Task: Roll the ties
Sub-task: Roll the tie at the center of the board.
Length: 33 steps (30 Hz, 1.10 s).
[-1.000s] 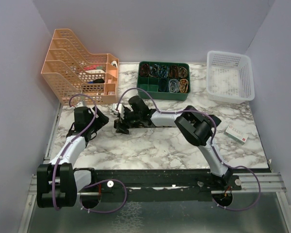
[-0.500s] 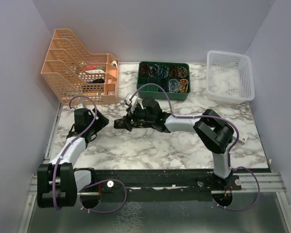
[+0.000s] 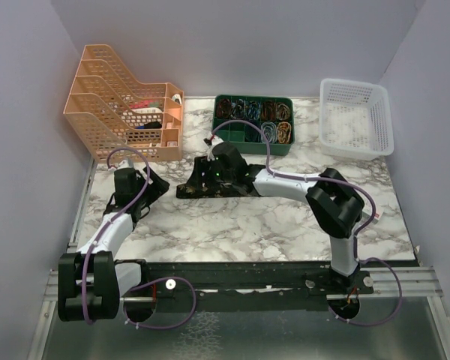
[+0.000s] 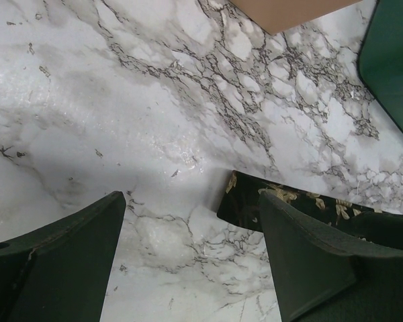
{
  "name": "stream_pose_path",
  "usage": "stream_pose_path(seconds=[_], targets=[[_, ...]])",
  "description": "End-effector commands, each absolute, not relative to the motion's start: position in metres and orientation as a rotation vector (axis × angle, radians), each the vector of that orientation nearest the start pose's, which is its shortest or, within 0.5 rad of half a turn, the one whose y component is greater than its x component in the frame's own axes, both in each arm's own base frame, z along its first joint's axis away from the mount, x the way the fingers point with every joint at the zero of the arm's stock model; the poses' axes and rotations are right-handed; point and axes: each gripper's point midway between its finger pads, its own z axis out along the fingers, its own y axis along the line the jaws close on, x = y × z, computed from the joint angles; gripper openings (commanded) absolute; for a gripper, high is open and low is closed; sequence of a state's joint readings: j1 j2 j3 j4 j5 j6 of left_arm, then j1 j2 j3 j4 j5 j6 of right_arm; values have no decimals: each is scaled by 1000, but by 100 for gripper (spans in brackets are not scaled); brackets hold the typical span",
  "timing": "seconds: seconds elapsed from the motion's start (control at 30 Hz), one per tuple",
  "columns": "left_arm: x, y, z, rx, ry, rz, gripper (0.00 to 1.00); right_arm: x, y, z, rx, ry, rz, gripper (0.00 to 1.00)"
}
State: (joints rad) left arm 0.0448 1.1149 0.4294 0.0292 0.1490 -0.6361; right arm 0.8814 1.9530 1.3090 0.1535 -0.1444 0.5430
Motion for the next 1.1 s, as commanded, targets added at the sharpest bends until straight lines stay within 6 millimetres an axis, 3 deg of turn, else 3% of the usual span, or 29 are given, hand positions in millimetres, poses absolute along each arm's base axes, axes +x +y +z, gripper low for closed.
stream_pose_path(seconds=[0.0, 0.23, 0.6, 0.83, 1.07], targets=[[305, -44, 66, -662, 2150, -545, 82, 311, 452, 87, -351, 2325, 979, 60], [303, -46, 68, -643, 2141, -562, 82, 316, 456, 78, -359, 2336, 989, 46], [303, -56, 68, -599, 2134, -629, 80, 319, 463, 63, -343, 2379, 1021, 41], [303, -65, 64, -564, 2143, -686, 76, 325, 453, 48, -309, 2419, 973, 34], [306, -75, 63, -520, 2143, -758, 74, 319, 448, 32, -303, 2457, 964, 34]])
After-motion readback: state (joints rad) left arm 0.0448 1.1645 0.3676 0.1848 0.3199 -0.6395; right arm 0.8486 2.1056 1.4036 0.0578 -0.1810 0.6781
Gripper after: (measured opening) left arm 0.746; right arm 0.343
